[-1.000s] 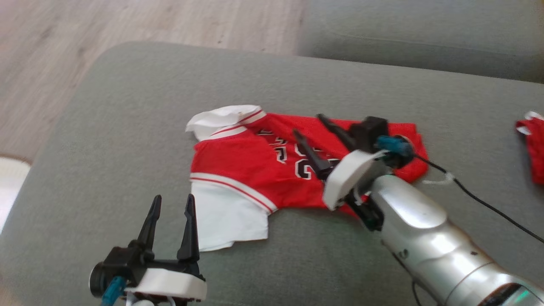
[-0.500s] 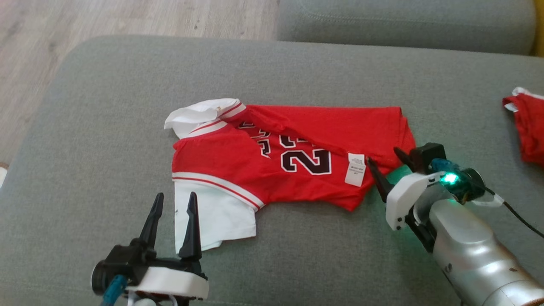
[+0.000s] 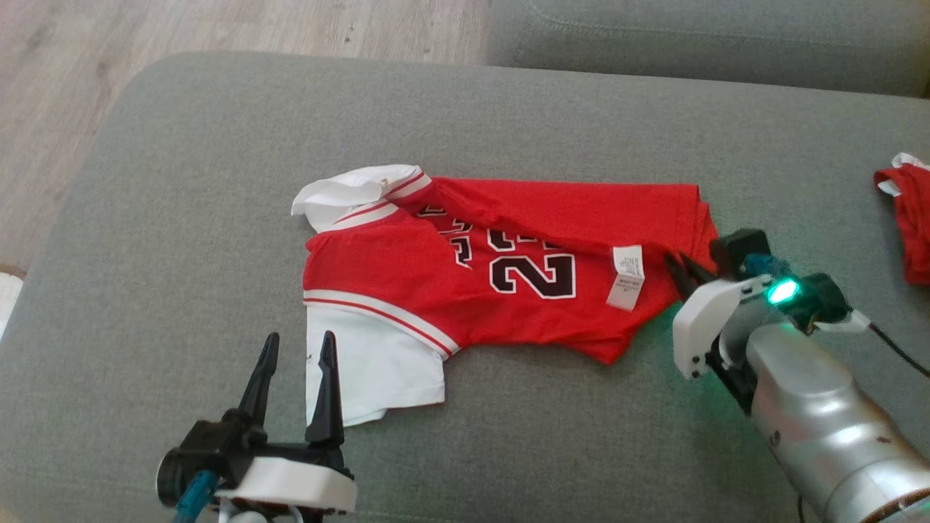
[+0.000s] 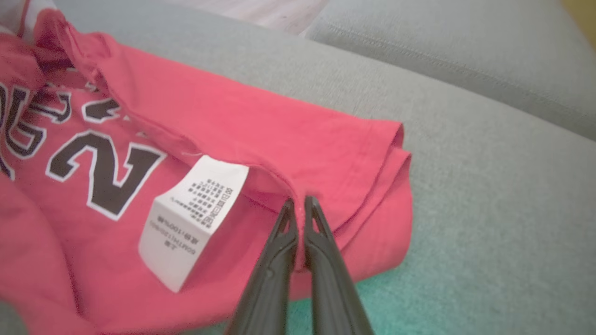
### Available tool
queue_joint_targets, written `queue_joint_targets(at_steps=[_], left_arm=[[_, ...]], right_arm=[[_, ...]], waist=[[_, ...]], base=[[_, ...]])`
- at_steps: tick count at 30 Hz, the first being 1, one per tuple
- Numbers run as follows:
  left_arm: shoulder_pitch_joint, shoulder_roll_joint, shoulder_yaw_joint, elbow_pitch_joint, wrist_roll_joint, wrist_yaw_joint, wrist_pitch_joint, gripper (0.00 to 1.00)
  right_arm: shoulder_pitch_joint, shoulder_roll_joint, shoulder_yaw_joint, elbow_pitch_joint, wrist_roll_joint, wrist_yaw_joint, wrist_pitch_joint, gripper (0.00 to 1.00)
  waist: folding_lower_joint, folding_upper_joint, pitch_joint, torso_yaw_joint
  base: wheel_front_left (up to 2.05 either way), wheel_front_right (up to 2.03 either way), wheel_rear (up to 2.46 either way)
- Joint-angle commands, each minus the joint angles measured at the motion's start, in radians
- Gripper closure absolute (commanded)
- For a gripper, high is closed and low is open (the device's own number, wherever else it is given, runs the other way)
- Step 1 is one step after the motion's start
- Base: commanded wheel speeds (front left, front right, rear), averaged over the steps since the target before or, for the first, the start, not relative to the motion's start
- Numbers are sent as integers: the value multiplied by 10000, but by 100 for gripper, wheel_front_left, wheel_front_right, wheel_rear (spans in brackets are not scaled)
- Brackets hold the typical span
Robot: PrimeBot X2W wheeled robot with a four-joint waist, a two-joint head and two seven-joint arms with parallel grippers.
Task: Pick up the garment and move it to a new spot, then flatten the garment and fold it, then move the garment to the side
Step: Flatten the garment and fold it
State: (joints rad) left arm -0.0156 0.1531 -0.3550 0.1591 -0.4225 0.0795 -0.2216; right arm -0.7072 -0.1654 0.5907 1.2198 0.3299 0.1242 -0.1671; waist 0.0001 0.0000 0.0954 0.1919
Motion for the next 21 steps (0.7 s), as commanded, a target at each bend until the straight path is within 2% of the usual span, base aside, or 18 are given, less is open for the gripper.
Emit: queue_joint_targets(at_steps=[1, 6, 10, 16, 21], left_arm=[[-399, 133, 273, -229, -16, 49, -106, 0], [-258, 150, 225, -195, -40, 94, -95, 0], [-88, 158, 196, -173, -92, 120, -92, 0], [132, 193, 210, -230, -170, 197, -91, 0], [202, 207, 242, -345, -217, 272, -105, 0]], right_arm=[[-419, 51, -13, -172, -107, 65, -247, 100], [-884, -19, -455, -468, -199, 65, -700, 100], [-1090, -60, -834, -1227, -365, 65, -882, 100], [-1087, -121, -1461, -3194, -1026, 65, -924, 100], [-812, -50, -2205, -5445, -1896, 65, -93, 100]], waist=[[-1, 0, -69, -29], [-1, 0, -371, -173], [-1, 0, -684, -335], [-1, 0, -1089, -599], [-1, 0, -1228, -660]], base=[[0, 0, 0], [0, 0, 0], [0, 0, 0], [0, 0, 0], [0, 0, 0]])
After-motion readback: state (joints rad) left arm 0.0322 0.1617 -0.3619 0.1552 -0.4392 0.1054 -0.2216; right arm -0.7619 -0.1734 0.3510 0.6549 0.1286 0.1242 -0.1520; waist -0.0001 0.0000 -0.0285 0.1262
